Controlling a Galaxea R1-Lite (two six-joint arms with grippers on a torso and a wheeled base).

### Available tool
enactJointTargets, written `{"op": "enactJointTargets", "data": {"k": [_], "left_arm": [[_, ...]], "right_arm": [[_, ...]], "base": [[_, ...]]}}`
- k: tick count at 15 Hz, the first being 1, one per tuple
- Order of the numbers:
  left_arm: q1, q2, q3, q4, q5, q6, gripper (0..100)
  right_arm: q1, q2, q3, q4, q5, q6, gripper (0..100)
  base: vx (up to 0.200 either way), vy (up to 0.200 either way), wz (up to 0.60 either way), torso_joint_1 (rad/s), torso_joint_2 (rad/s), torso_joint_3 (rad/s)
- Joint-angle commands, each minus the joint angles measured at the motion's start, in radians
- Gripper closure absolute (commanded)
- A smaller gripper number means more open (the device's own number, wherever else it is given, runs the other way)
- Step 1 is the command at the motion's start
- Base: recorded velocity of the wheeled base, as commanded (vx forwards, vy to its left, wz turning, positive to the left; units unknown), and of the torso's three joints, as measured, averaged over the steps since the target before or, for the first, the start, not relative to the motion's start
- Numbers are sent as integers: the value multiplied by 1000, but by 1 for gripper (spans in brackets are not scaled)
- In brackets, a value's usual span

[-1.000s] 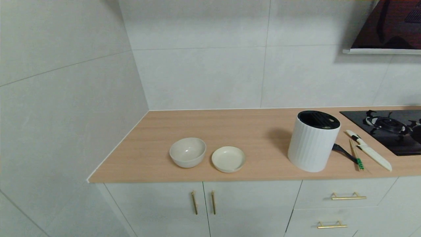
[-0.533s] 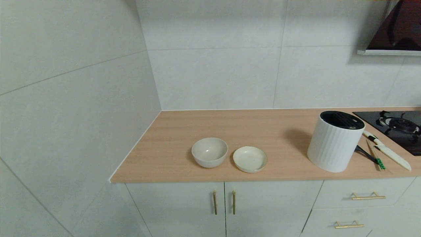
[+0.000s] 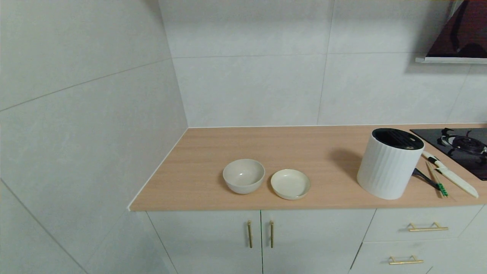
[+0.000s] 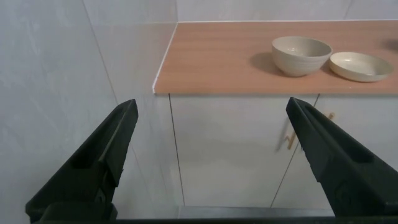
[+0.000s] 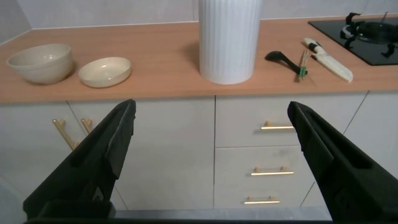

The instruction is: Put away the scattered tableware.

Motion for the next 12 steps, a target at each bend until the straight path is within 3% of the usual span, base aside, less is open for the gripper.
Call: {"op": "enactJointTargets", "data": {"k": [1,6,12], "left_arm": [[0,0,0,-1,0,0,0],[0,0,0,-1,0,1,0],[0,0,0,-1,0,1,0]], "right_arm": [[0,1,0,0,0,0,0],[0,1,0,0,0,0,0],[0,1,0,-1,0,0,0]], "base": [[0,0,0,0,0,0],[0,0,0,-119,274,143],[0,0,0,-239,525,284]]}}
